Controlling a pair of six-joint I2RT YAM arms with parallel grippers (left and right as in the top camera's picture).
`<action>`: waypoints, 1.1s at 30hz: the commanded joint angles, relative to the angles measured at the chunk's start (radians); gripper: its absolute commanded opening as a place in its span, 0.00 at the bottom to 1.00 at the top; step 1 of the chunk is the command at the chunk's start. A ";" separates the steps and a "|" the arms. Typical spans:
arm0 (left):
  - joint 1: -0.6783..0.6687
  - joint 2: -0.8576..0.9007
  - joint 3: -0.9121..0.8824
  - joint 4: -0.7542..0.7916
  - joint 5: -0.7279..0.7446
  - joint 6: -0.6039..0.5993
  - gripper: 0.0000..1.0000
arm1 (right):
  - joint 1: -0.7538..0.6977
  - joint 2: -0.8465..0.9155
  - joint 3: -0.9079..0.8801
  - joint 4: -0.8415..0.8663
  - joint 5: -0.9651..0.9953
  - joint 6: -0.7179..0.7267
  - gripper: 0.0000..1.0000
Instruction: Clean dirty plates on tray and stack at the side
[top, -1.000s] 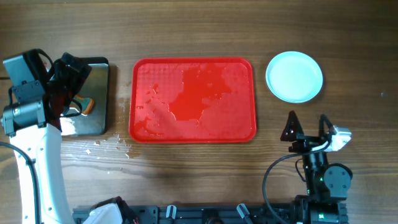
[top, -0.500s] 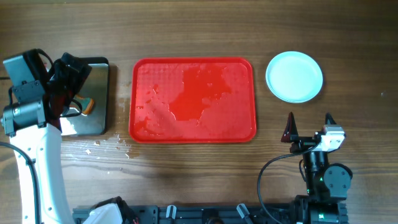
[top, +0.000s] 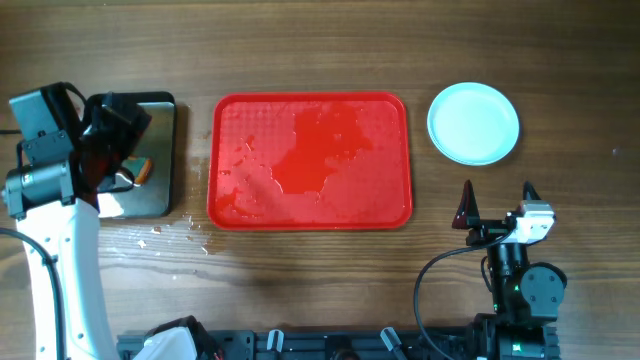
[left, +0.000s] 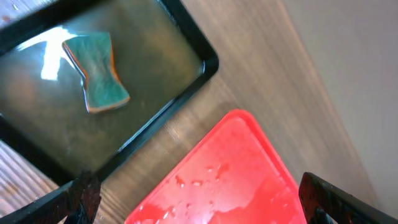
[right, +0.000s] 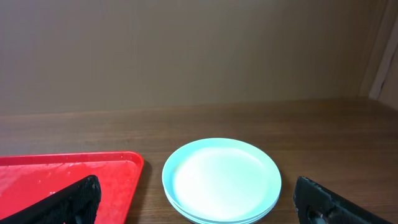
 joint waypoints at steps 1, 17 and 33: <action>-0.080 -0.072 -0.117 0.070 -0.003 0.127 1.00 | -0.005 -0.006 -0.001 0.001 0.018 -0.014 1.00; -0.245 -1.000 -1.152 0.914 -0.008 0.402 1.00 | -0.005 -0.006 -0.001 0.001 0.018 -0.014 1.00; -0.310 -1.273 -1.199 0.769 -0.063 0.481 1.00 | -0.005 -0.006 -0.001 0.001 0.018 -0.014 1.00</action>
